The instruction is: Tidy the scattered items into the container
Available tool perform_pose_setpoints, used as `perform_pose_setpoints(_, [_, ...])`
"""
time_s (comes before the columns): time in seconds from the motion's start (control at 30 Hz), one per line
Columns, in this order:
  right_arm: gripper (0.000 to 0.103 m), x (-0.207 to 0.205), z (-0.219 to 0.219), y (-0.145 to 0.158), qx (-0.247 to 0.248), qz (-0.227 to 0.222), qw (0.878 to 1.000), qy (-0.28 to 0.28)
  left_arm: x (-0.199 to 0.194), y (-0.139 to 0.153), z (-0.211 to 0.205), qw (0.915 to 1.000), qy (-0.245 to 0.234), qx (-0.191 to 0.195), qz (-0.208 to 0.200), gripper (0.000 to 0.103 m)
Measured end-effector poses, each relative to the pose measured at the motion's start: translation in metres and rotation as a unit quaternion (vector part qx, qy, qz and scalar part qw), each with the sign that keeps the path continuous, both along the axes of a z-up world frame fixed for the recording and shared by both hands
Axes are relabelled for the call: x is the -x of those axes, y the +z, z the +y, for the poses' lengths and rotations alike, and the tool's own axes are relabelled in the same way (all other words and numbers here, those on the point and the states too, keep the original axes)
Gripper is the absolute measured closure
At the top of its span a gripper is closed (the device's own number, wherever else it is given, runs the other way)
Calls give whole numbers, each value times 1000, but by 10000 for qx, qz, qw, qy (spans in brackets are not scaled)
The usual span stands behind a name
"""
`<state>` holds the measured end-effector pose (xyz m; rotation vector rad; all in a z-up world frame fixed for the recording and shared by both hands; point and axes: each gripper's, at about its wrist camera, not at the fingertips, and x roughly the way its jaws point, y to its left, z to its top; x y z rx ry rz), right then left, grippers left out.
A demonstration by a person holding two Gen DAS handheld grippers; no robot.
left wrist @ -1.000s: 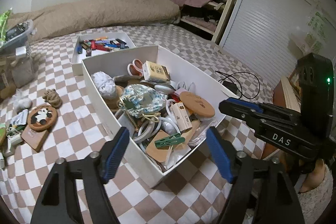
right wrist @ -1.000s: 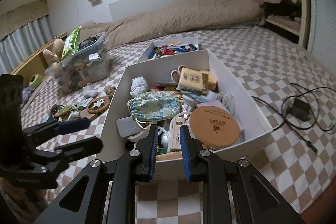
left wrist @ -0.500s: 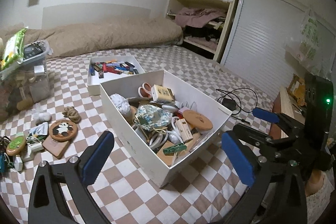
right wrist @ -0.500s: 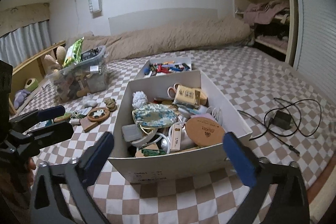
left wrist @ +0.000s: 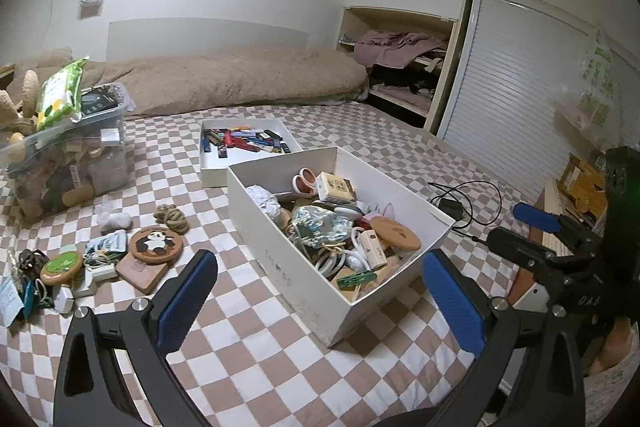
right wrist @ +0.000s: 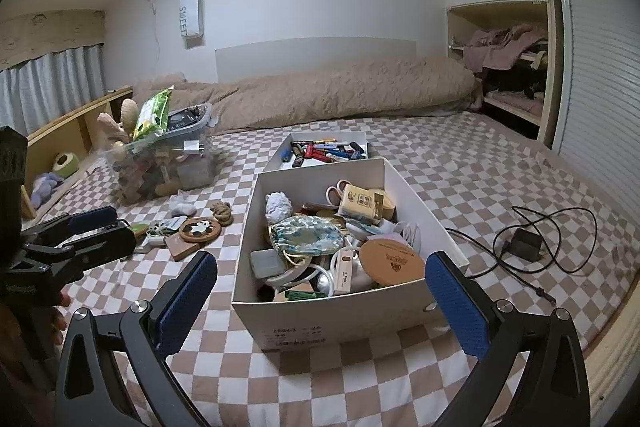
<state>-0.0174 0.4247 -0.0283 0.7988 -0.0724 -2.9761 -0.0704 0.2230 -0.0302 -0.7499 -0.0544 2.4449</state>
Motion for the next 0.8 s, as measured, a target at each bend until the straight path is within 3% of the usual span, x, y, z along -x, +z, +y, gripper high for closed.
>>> perform_pose_setpoints(0.2, [0,-11,-8,1,-74,30,10000,9,-14,1,-10,9995,165,185,197,0])
perform_pose_setpoints(0.8, [0,-36,-19,-2,-96,123,9999,-10,-34,-10,-33,9987,307,295,274,0])
